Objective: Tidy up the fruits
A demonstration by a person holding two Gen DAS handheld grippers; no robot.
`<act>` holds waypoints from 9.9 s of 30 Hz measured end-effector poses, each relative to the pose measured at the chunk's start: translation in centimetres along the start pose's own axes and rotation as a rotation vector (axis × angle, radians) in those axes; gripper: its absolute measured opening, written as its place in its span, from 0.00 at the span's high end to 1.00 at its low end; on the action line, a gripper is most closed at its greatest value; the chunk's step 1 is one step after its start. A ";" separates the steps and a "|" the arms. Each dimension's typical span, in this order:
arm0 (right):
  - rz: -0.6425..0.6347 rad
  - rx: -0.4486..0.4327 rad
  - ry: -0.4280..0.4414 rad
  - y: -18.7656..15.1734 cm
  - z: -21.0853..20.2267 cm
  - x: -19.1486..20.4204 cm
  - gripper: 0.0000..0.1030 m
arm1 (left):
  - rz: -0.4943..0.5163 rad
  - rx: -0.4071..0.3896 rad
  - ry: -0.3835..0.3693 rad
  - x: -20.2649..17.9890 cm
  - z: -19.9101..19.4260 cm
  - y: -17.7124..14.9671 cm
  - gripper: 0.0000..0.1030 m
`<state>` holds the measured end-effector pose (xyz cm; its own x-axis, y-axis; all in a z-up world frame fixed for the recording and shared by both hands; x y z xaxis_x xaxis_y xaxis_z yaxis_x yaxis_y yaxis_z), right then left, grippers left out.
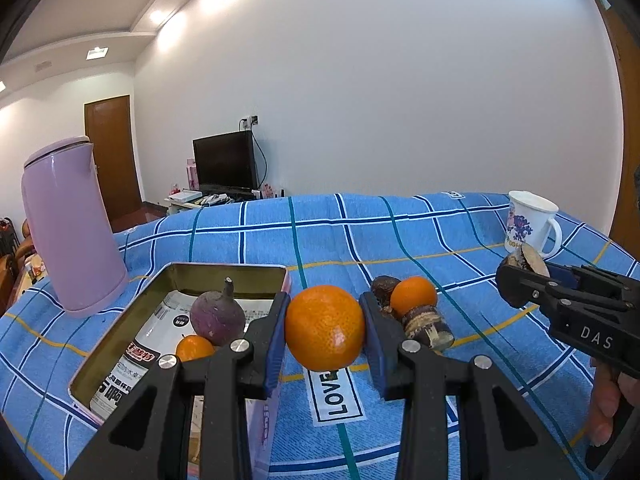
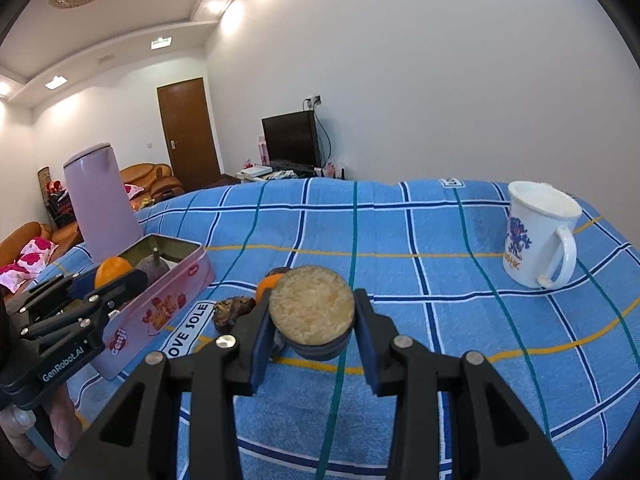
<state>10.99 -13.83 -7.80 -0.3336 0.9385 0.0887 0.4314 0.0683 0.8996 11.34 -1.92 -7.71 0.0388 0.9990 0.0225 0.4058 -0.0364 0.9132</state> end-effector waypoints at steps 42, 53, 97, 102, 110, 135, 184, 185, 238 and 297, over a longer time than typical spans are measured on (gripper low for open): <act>-0.109 -0.177 -0.053 0.5 -3.6 2.1 0.61 | -0.005 -0.126 0.028 0.2 -2.4 0.6 0.64; -0.116 -0.144 -0.028 0.4 -2.8 3.2 0.61 | -0.023 -0.097 0.062 1.2 -1.9 0.5 0.64; -0.208 -0.052 0.205 3.1 1.3 15.6 0.61 | -0.067 0.008 0.278 13.1 -2.0 0.0 0.64; -0.222 -0.032 0.231 3.1 2.4 17.3 0.61 | -0.088 0.031 0.296 14.6 -1.8 -0.5 0.64; -0.230 0.013 0.264 2.5 4.2 19.1 0.61 | -0.098 0.069 0.308 15.7 -1.2 -1.3 0.64; -0.293 0.169 0.308 -1.3 7.4 21.2 0.61 | -0.116 0.172 0.264 16.8 1.1 -2.8 0.64; 0.008 0.096 -0.005 0.9 1.8 3.5 0.13 | -0.154 0.150 0.200 12.3 -1.1 -1.3 0.35; 0.022 0.101 -0.017 0.5 1.8 2.8 0.13 | -0.145 0.149 0.191 11.6 -1.0 -1.2 0.35; 0.032 0.302 -0.136 -2.6 3.1 -5.5 0.72 | 0.018 0.355 -0.135 -7.9 7.3 -1.3 0.55; -0.001 0.102 -0.020 -1.0 -0.2 -3.9 0.72 | 0.062 0.139 -0.088 -8.2 4.2 0.1 0.59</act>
<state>11.64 -17.66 -8.99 -0.3176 0.9450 0.0786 0.5145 0.1021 0.8514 14.90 -10.19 -9.55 0.1448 0.9888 0.0360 0.5221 -0.1073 0.8461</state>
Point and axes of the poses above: each gripper's, at about its wrist camera, not at the fingertips, and z roughly the way its jaws point, x to its left, y to its top, the point moved 6 cm from there along z, roughly the way its jaws point
